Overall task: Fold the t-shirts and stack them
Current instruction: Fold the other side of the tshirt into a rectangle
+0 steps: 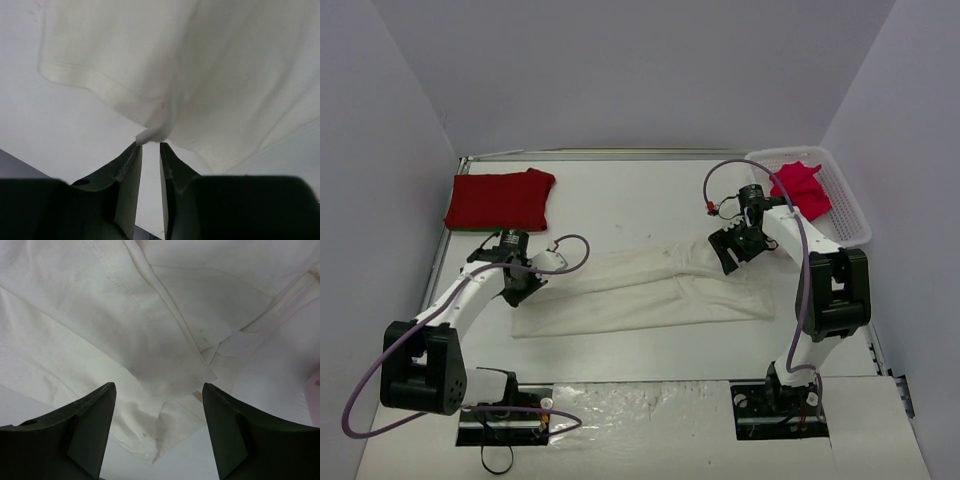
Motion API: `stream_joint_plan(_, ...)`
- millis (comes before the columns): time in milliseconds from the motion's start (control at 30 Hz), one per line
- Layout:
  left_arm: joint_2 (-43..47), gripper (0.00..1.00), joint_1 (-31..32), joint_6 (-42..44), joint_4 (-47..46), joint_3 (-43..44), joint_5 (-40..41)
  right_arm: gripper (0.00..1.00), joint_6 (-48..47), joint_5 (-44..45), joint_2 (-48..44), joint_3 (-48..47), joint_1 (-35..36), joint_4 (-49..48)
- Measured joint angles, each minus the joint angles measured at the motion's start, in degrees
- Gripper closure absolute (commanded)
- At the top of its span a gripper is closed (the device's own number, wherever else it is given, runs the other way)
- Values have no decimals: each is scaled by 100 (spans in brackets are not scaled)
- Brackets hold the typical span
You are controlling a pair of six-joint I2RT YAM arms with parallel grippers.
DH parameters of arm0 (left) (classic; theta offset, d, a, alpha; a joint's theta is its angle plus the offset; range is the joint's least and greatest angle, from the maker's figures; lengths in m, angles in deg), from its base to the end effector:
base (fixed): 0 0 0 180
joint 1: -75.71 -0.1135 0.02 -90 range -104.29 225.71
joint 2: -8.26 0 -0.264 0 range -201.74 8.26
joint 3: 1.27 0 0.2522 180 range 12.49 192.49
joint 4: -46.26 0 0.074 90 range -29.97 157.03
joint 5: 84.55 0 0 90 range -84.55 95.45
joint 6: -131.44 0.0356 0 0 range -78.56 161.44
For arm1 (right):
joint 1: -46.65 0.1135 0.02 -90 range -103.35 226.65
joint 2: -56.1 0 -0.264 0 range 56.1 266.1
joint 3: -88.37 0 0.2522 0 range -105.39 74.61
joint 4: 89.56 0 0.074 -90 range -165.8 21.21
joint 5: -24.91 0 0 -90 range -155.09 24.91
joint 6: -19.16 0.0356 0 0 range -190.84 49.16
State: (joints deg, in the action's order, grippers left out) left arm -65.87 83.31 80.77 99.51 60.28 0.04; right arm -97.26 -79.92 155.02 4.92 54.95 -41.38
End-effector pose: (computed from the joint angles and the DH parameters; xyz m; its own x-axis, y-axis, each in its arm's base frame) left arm 0.2362 -0.0349 0.2127 -0.5918 0.7155 -0.3712 0.7046 0.6829 0.1930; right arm 0.3471 0.0598 0.2099 -0.6820 -0.5342 -0.4995 -0.6202 0.7844 0.0079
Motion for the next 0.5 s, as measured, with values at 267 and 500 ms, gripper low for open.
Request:
stream_joint_plan(267,-195,89,0,339,-111,-684,273,30,59,-4,0,103,0,-42)
stream_joint_plan(500,-184,89,-4,391,-223,-708,278,29,70,-273,0,74,0,-31)
